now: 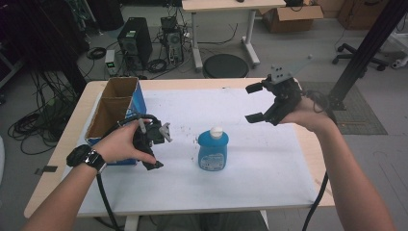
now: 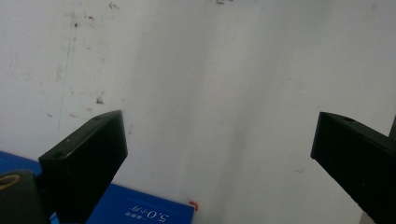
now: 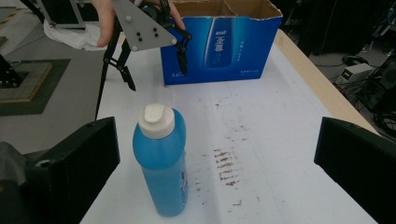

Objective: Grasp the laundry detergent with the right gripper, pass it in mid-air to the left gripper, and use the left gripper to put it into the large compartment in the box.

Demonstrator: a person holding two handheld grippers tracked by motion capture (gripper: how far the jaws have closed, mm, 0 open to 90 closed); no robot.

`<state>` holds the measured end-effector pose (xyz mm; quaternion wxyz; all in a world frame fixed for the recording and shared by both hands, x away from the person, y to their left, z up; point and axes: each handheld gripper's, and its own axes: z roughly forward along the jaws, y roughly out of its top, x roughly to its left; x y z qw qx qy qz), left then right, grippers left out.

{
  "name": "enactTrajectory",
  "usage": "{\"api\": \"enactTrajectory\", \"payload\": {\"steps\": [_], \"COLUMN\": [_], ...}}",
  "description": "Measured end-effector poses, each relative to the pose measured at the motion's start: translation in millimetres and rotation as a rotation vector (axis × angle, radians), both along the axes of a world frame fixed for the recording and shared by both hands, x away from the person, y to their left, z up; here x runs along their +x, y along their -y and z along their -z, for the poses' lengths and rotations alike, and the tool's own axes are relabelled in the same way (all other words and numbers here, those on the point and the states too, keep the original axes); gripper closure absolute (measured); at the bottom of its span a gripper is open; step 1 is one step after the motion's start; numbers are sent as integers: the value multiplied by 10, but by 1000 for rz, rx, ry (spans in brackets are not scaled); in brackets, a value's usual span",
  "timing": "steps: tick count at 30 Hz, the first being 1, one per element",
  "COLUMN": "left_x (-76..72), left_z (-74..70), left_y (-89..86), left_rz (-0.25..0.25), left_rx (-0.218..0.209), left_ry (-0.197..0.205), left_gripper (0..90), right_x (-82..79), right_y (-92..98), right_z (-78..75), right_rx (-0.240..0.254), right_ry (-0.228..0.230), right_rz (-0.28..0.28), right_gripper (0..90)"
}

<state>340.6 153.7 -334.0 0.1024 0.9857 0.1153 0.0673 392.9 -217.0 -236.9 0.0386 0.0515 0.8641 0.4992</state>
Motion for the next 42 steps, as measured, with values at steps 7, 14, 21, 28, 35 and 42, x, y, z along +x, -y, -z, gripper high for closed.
{"api": "enactTrajectory", "payload": {"steps": [7,14,21,28,35,42], "left_x": [-3,-5,-4,-8,-7,-15], "left_z": [-9,-13,-12,-9,-7,-10], "left_y": [-4,11,6,12,17,16], "left_rz": [2,10,12,17,21,26], "left_rx": [-1,-3,-6,-7,-6,-9], "left_ry": [2,2,2,-1,-5,-4], "left_gripper": [43,43,43,43,43,43], "right_x": [-103,-150,-201,-220,-237,-230], "right_y": [-6,-46,-119,-169,-257,-311], "right_z": [220,388,602,764,997,1133], "right_rx": [26,26,28,34,34,45], "right_ry": [-12,-28,-44,-66,-100,-118], "right_rz": [-14,-15,-9,-10,-25,-22], "right_gripper": [0,0,0,0,0,0]}}
